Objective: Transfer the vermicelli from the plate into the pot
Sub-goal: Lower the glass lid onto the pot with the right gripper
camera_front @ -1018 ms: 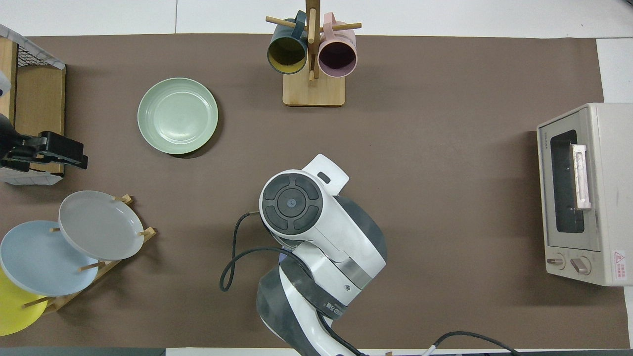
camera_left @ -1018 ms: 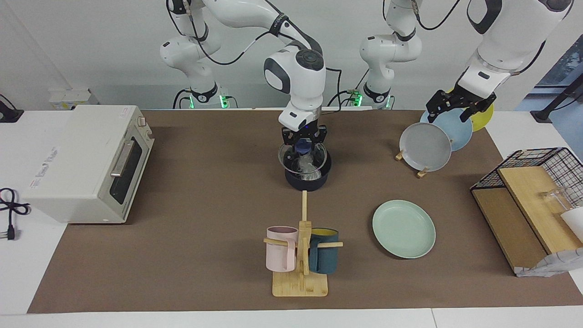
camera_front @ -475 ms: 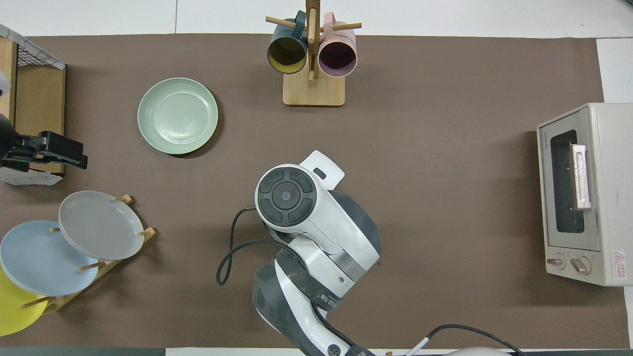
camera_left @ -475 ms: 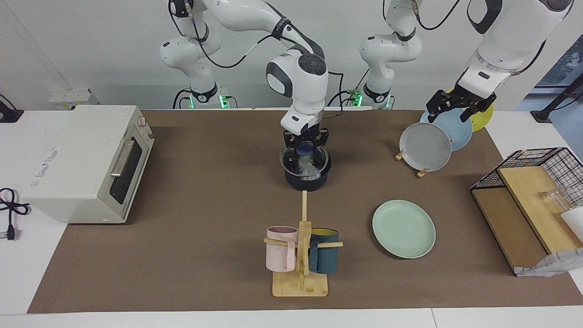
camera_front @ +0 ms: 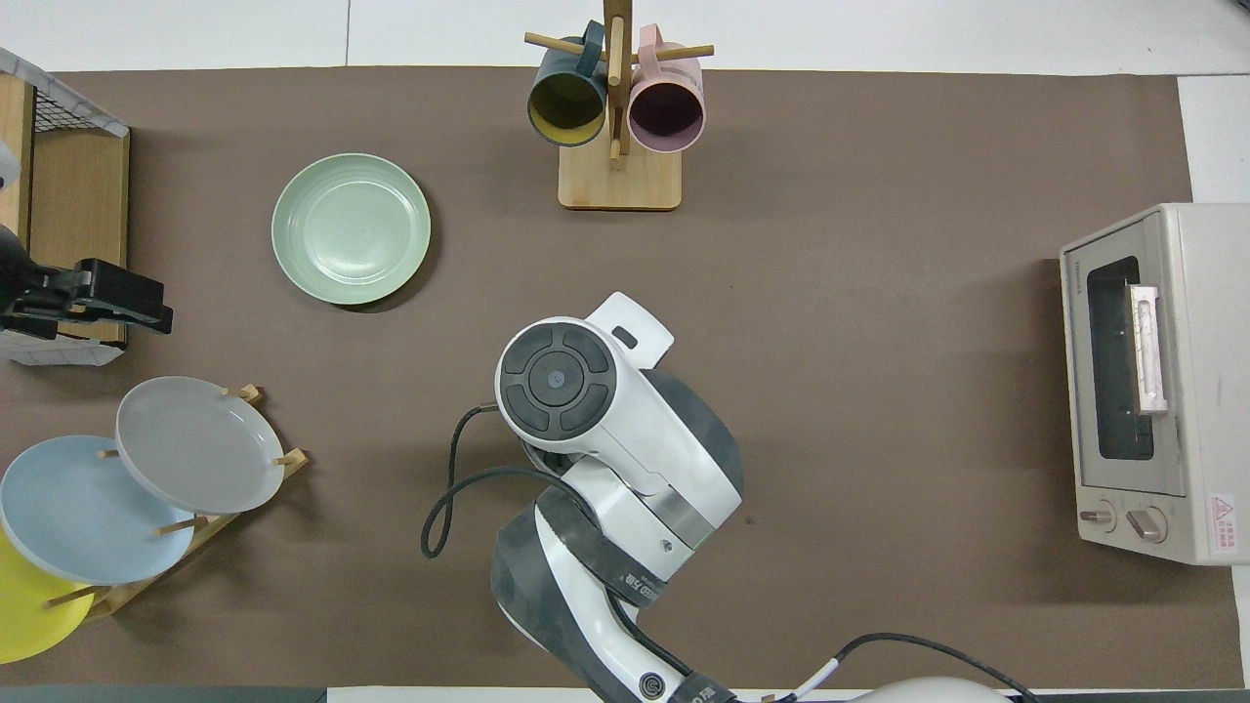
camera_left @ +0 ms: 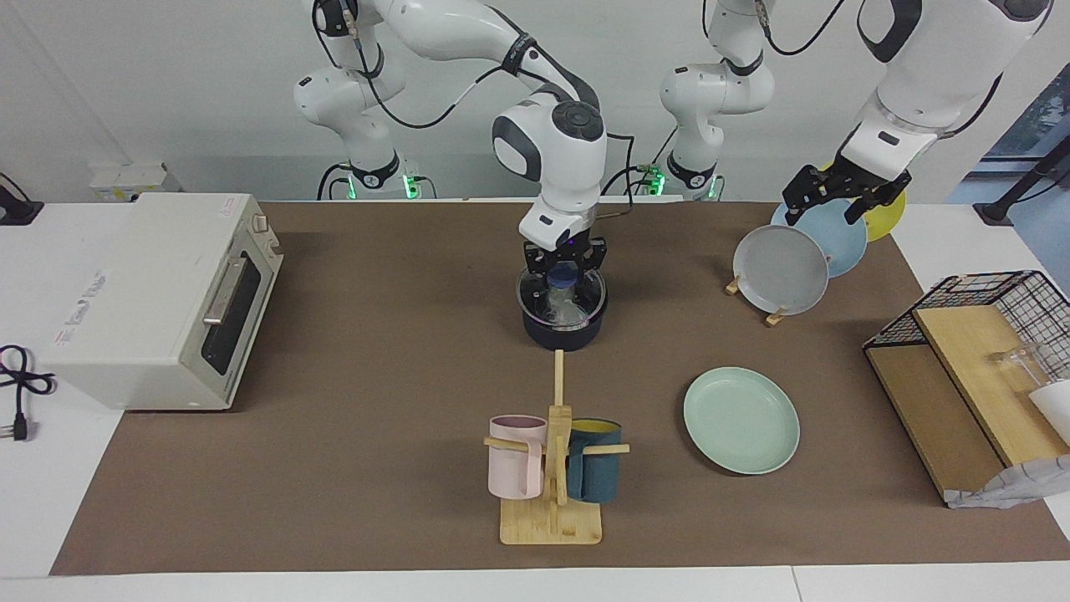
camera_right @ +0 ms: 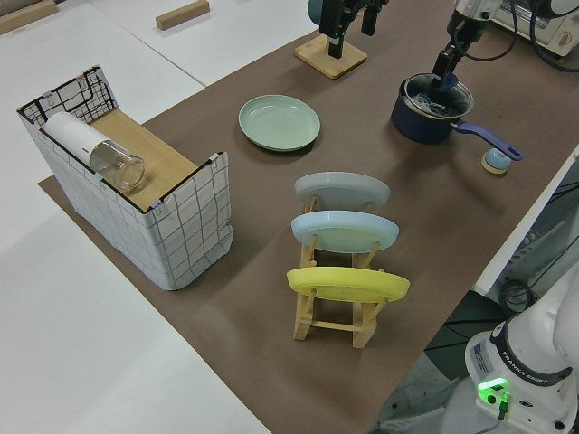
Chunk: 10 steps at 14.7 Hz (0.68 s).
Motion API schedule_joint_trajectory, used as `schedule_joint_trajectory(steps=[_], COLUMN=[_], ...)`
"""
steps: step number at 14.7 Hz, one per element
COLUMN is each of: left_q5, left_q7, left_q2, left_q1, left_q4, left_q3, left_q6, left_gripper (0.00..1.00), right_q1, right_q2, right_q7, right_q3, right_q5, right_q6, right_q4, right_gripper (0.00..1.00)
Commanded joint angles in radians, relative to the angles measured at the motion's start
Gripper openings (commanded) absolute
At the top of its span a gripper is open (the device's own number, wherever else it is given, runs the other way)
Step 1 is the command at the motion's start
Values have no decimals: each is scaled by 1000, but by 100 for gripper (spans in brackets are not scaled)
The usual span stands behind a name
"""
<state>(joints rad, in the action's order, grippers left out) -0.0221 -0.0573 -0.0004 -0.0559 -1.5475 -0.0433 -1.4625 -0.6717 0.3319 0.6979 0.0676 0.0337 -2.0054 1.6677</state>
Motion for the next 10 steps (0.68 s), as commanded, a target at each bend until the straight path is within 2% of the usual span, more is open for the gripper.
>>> schedule_joint_trajectory(steps=[1, 10], left_q5=[21, 21], left_q7=[4, 4], left_q2=[-9, -9], left_q1=[18, 18], left_q4=[0, 0], left_q3=[-13, -13], left_q6=[5, 5], left_gripper=[100, 100], right_q1=[-6, -29], right_q2=[29, 36], right_q7=[26, 43], right_q3=[-2, -2], right_q5=[9, 25], right_q6=[-3, -21], right_q4=[-23, -23], right_gripper=[54, 55])
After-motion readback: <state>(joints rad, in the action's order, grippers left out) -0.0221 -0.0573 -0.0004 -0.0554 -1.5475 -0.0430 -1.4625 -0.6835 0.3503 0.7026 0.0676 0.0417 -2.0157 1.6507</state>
